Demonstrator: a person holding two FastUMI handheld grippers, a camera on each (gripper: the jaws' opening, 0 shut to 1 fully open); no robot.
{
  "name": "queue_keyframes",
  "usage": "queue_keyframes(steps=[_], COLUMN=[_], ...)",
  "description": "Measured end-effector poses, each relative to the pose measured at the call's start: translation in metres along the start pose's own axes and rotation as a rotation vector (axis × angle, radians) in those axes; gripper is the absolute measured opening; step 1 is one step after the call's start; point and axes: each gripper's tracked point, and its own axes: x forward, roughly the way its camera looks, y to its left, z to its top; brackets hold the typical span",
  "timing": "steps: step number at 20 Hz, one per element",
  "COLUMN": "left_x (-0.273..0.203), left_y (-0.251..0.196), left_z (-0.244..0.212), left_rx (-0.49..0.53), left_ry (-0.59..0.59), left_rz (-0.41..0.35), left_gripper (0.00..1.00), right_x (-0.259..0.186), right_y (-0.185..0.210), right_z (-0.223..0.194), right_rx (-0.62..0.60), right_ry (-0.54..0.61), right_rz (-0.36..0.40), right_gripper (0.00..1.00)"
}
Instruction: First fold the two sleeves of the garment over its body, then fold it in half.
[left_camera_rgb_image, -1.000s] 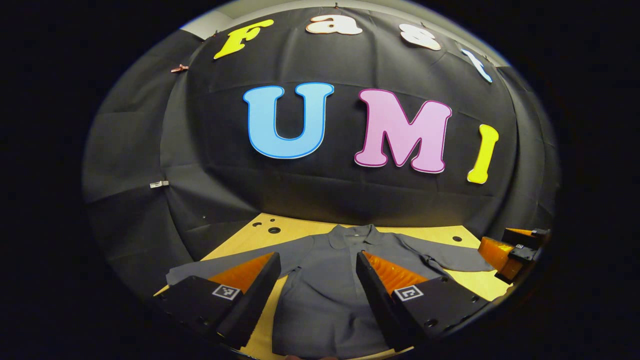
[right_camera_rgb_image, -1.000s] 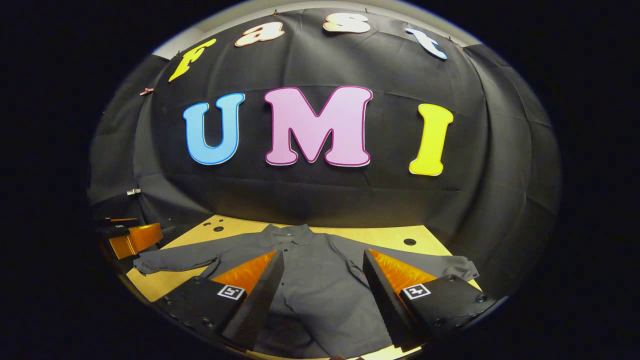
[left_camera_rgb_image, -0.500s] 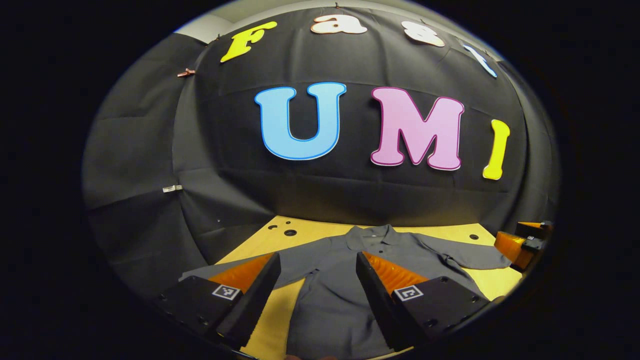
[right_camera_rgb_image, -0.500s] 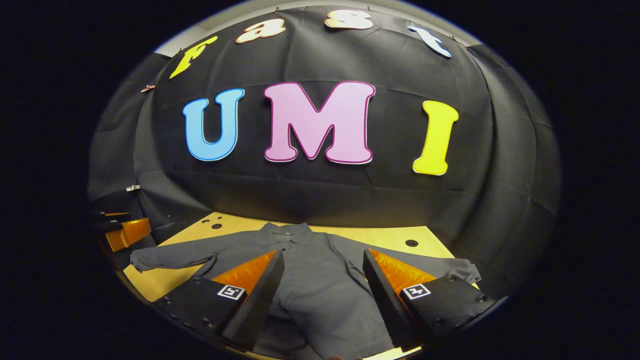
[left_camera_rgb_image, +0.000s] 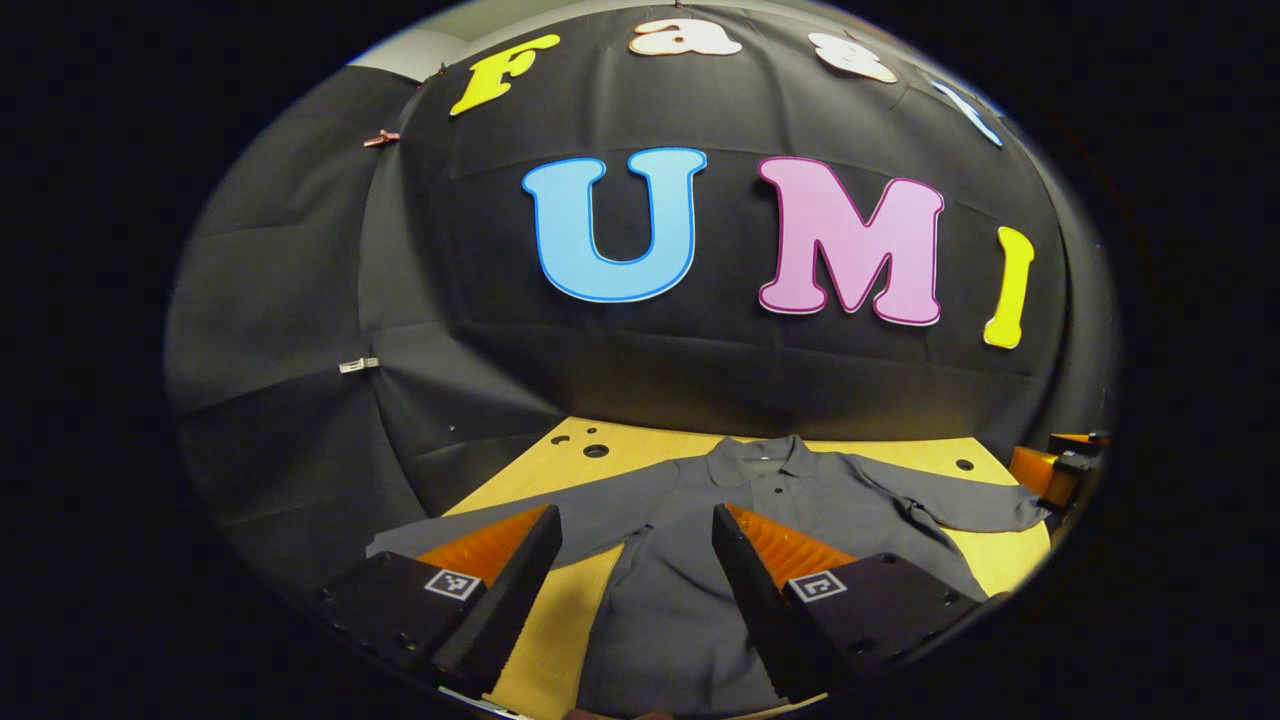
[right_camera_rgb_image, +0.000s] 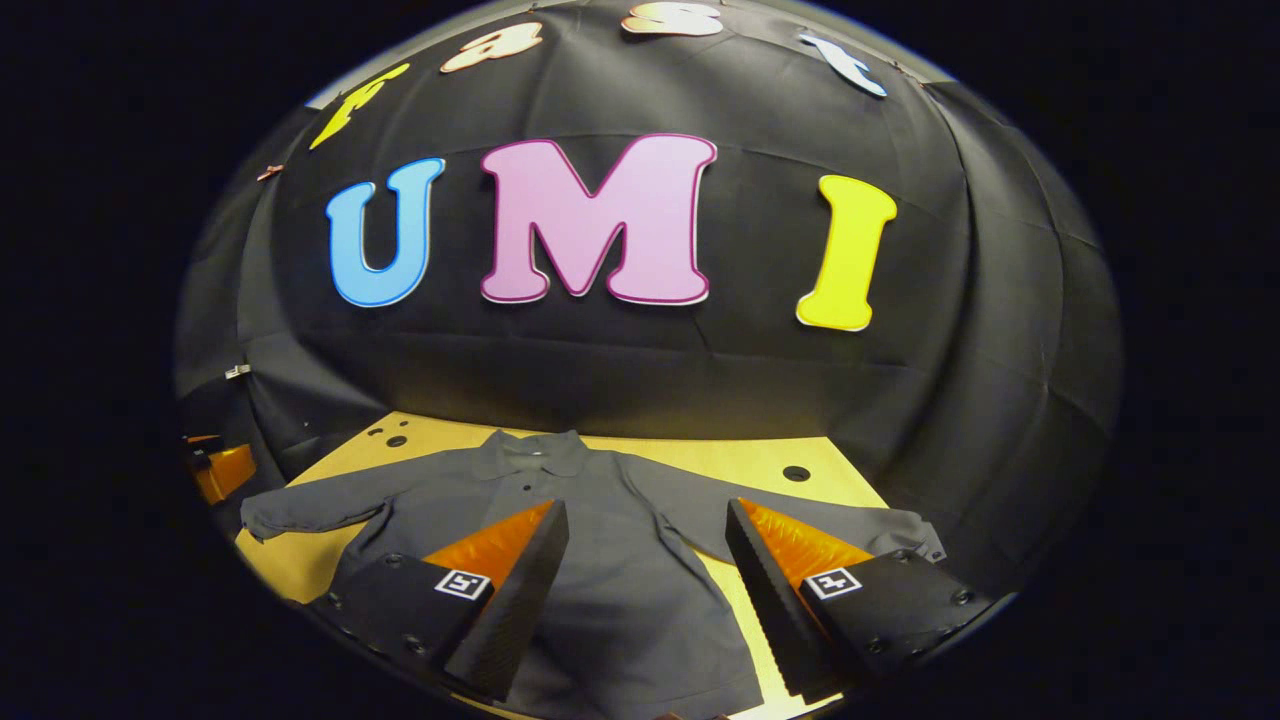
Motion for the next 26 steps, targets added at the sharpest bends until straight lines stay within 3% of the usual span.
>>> queue_keyframes(steps=[5,12,20,26], left_x=[0.007,0.019,0.05,0.064], left_y=[0.008,-0.007,-0.036,-0.053], left_z=[0.0,-0.009,-0.016,-0.025], left_rx=[0.018,0.036,0.083,0.098], left_ry=[0.01,0.064,0.113,0.146], left_rz=[0.058,0.066,0.041,0.014], left_gripper=[0.96,0.96,0.99,0.98], right_x=[0.026,0.053,0.078,0.106], right_y=[-0.062,-0.162,-0.279,-0.344], right_z=[-0.012,-0.042,-0.101,-0.148], right_rx=[0.011,0.067,0.138,0.192], right_ry=[0.043,0.103,0.206,0.301], right_rz=[-0.111,-0.287,-0.489,-0.588], right_gripper=[0.98,0.98,0.98,0.98])
